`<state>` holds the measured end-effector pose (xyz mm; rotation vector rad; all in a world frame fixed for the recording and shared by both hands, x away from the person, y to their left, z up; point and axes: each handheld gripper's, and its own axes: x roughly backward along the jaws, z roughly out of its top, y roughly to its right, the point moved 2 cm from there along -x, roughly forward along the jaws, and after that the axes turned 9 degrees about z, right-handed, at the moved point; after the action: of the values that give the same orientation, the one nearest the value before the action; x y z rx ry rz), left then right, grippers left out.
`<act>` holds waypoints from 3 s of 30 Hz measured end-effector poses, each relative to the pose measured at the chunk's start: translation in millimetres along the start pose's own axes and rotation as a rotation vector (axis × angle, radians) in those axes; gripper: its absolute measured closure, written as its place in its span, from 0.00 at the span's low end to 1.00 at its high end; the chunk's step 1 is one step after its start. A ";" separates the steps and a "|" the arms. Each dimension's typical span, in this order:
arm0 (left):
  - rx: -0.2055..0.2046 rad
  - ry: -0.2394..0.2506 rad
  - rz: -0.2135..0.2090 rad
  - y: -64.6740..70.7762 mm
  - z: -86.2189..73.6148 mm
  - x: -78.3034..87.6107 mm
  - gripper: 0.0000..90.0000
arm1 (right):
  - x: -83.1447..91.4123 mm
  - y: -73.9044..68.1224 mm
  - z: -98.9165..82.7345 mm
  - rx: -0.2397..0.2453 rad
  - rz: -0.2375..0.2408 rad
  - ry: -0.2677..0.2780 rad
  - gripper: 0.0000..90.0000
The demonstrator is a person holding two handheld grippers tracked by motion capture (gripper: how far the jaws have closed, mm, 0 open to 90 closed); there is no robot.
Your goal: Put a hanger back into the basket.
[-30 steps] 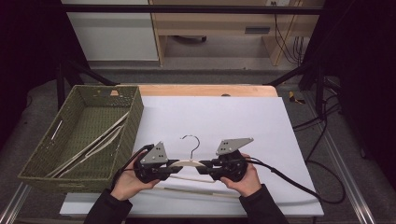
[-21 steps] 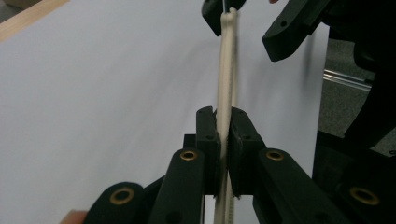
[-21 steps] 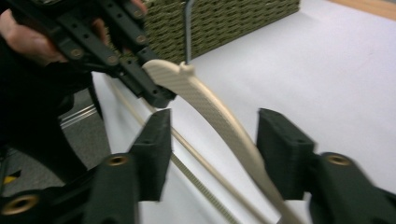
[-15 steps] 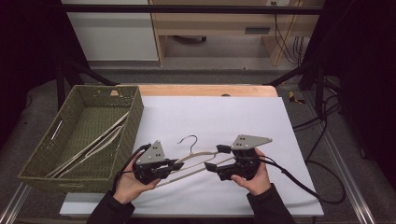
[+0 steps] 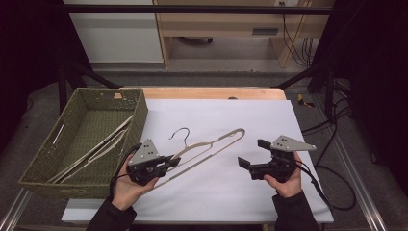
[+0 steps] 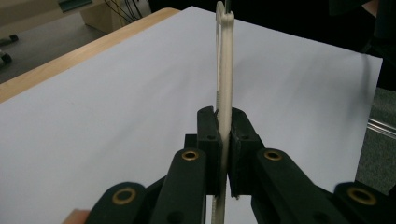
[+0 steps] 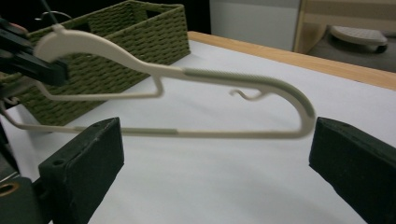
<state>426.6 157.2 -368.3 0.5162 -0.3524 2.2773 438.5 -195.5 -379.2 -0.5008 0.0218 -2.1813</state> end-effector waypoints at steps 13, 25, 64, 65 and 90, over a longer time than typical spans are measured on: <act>0.004 0.094 0.019 -0.4 27.2 34.1 0.95 | 30.6 19.6 -18.0 -0.040 -0.085 0.027 0.03; -0.020 0.104 0.066 -20.4 69.1 65.6 0.94 | 39.6 20.6 -21.3 -0.046 -0.092 0.042 0.03; 0.049 -0.002 0.391 -183.1 30.5 136.7 0.94 | 37.2 20.7 -21.5 -0.060 -0.088 0.037 0.03; 0.056 -0.003 0.396 -185.0 28.3 137.5 0.94 | 37.2 20.7 -21.5 -0.060 -0.088 0.037 0.03; 0.040 -0.176 0.486 -222.3 -41.9 135.4 0.94 | 36.2 21.4 -22.7 -0.048 -0.082 0.023 0.03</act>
<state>493.9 407.8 -321.6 0.7160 -0.5715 2.7163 427.1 -240.2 -391.6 -0.5122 0.0673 -2.2716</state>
